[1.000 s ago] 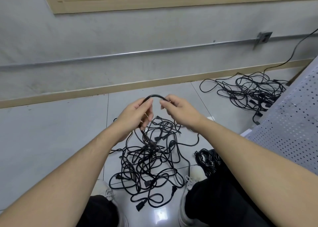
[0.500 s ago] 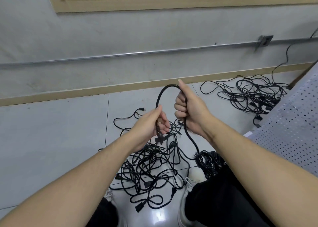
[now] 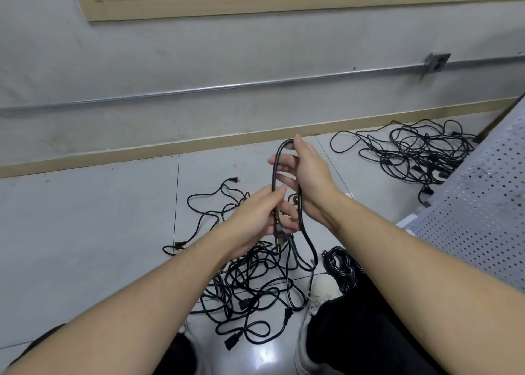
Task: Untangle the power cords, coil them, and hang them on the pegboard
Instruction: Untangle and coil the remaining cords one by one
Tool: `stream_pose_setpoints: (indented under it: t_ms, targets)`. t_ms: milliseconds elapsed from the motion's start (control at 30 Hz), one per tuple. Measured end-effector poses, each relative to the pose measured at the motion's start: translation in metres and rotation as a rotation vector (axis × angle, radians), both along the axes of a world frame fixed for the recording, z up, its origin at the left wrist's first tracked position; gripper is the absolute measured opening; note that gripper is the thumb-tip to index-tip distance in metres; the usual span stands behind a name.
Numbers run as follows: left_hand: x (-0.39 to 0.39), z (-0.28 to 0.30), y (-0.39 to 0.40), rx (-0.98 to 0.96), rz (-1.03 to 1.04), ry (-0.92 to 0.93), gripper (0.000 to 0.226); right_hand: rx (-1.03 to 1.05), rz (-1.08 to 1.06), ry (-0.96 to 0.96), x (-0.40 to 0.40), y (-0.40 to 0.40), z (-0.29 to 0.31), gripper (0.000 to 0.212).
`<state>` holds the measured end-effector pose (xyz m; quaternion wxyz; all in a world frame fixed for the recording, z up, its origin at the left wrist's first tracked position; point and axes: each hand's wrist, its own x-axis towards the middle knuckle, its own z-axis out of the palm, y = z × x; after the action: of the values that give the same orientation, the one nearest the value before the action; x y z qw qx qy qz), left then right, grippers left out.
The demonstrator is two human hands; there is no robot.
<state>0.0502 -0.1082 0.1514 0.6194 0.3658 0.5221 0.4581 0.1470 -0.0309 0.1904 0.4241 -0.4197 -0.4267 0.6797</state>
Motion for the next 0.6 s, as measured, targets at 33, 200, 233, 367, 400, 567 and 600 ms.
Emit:
stream_pose_setpoints:
  t_ms: [33,200,233,367,400,567,600]
  targets:
    - [0.001,0.0,-0.002,0.009,-0.025,-0.011,0.021,-0.027,-0.021,0.016,0.001,0.003,-0.001,0.03]
    - [0.009,-0.001,-0.005,0.034,-0.082,-0.052,0.029,-0.084,0.025,0.009,0.004,0.012,-0.006,0.041]
    - [0.011,-0.002,-0.005,0.037,-0.091,-0.067,0.031,-0.071,0.028,-0.006,0.004,0.011,-0.006,0.041]
    - [0.014,-0.007,-0.009,0.04,-0.041,-0.064,0.039,-0.002,0.068,-0.006,0.004,0.011,-0.008,0.04]
    - [0.015,-0.005,-0.009,0.041,-0.028,-0.06,0.04,-0.004,0.082,0.013,0.005,0.012,-0.008,0.04]
    - [0.012,0.003,-0.007,0.135,-0.007,-0.124,0.024,-0.076,0.007,0.141,0.01,0.021,-0.012,0.039]
    - [0.011,0.005,-0.008,0.148,-0.015,-0.124,0.021,-0.09,-0.018,0.155,0.012,0.023,-0.014,0.039]
